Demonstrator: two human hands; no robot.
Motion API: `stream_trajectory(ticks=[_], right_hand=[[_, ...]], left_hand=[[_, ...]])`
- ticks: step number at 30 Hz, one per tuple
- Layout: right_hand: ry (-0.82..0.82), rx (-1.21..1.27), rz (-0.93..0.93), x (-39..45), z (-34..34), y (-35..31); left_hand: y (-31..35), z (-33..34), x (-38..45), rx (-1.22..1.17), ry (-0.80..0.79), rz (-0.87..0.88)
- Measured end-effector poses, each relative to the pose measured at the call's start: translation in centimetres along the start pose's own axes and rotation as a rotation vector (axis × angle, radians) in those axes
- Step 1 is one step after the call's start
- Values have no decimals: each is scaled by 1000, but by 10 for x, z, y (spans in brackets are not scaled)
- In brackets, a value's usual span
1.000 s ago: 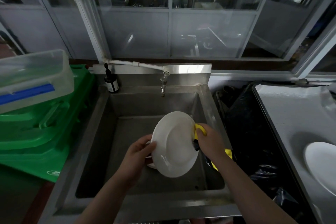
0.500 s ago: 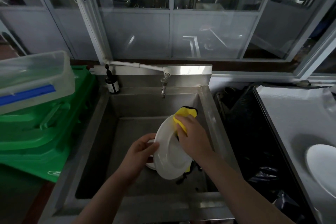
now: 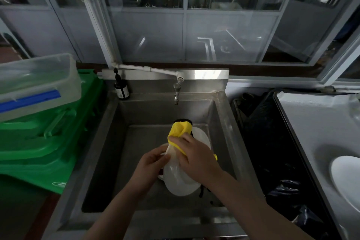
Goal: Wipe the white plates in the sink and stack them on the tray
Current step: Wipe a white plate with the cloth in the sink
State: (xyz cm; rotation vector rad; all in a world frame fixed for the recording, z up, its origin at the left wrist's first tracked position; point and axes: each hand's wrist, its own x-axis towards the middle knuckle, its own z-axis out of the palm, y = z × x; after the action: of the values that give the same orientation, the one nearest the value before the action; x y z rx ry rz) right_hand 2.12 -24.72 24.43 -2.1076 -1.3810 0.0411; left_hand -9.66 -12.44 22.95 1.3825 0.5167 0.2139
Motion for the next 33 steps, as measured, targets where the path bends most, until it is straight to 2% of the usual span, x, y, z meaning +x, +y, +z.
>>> stream_trajectory(ticks=[8, 17, 27, 33], right_hand=[[186, 153, 264, 13, -10, 31], [179, 322, 626, 6, -17, 65], [139, 393, 814, -11, -6, 65], [122, 453, 855, -22, 16, 60]], left_hand=[[0, -5, 0, -77, 67, -20], [3, -8, 5, -170, 146, -18], [4, -8, 11, -211, 213, -8], [7, -11, 16, -268, 246, 35]])
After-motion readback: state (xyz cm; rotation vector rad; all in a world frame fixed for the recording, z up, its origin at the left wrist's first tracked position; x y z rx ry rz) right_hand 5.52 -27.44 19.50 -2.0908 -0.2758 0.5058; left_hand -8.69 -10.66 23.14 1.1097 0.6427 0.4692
